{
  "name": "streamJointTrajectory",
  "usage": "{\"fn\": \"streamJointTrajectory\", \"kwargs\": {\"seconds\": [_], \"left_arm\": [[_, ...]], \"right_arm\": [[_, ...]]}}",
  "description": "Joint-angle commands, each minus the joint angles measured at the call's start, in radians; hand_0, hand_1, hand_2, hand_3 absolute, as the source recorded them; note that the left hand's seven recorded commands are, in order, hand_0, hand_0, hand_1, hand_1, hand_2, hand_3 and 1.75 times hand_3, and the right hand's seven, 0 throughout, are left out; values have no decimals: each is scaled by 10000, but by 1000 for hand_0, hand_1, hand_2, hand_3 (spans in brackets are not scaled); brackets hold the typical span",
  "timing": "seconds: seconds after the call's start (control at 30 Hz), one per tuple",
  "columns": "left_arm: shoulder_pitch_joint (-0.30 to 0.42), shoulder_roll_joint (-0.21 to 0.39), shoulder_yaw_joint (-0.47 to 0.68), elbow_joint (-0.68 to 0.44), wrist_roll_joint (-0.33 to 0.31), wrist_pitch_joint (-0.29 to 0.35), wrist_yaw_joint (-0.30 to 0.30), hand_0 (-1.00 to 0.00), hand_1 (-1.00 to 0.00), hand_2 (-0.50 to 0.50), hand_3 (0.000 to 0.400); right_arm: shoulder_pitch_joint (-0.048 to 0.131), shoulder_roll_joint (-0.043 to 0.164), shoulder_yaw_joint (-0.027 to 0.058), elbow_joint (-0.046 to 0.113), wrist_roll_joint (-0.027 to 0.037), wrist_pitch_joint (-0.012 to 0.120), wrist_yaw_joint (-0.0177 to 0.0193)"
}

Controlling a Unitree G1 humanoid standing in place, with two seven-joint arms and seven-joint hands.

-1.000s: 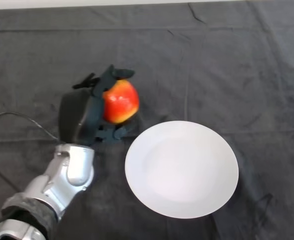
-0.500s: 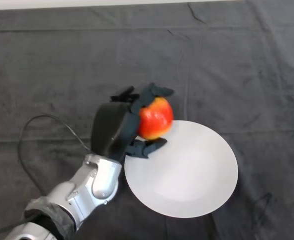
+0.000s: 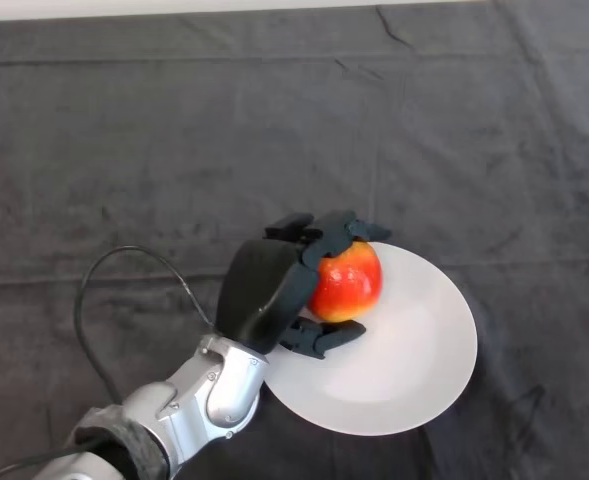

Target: Move the apple to the plate

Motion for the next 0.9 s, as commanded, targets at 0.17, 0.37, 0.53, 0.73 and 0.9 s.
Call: {"fn": "streamJointTrajectory", "kwargs": {"seconds": [0.17, 0.37, 0.53, 0.73, 0.9], "left_arm": [[-388, 91, -557, 705, -289, -98, -215, -263, -341, 39, 136], [-544, 92, -764, 915, -348, -46, -149, 0, 0, 0, 0], [-627, 89, -887, 1039, -375, 17, -28, 0, 0, 0, 0], [-732, 126, -968, 1148, -429, 40, 84, 0, 0, 0, 0], [-845, 330, -896, 1272, -474, -126, 120, 0, 0, 0, 0]], "right_arm": [[321, -204, -51, 109, 93, -60, 17], [316, -210, -52, 122, 92, -59, 22], [312, -214, -54, 131, 92, -59, 25], [308, -218, -55, 141, 91, -60, 28], [305, -221, -56, 149, 90, -60, 31]]}}
